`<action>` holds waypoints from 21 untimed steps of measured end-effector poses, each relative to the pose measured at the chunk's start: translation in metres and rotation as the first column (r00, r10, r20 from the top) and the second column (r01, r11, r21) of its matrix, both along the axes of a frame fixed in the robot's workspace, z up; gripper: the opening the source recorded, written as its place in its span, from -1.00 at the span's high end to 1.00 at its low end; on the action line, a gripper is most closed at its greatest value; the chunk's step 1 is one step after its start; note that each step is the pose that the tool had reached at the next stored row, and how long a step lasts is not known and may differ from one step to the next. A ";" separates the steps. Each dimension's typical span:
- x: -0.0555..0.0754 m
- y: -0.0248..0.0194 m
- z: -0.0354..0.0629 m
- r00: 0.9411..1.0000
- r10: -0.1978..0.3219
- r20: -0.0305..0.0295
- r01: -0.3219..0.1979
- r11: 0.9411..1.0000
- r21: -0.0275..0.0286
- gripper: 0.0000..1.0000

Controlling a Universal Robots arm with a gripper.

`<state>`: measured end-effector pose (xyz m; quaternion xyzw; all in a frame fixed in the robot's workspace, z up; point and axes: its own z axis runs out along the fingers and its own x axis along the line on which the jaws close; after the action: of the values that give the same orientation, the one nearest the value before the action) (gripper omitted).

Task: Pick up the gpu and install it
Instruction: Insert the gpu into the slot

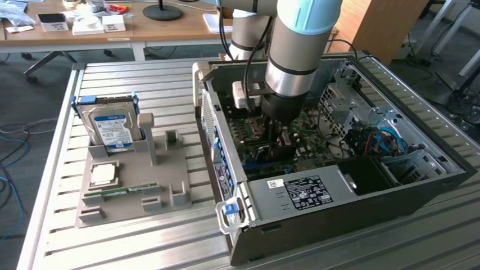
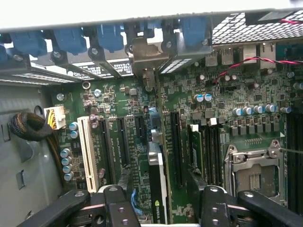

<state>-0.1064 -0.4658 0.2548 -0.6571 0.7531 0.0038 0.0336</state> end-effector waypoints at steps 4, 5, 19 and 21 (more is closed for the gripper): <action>0.000 0.0000 0.0034 1.000 0.000 0.000 0.000 1.000 0.000 -0.17; 0.000 0.0000 0.0034 1.000 0.000 0.000 0.000 1.000 0.000 -0.17; 0.000 -0.0001 0.0035 1.000 0.000 0.000 0.000 1.000 0.000 0.35; 0.000 -0.0001 0.0035 1.000 0.000 0.000 0.000 1.000 0.000 0.35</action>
<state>-0.1065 -0.4659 0.2582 -0.6570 0.7531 0.0039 0.0337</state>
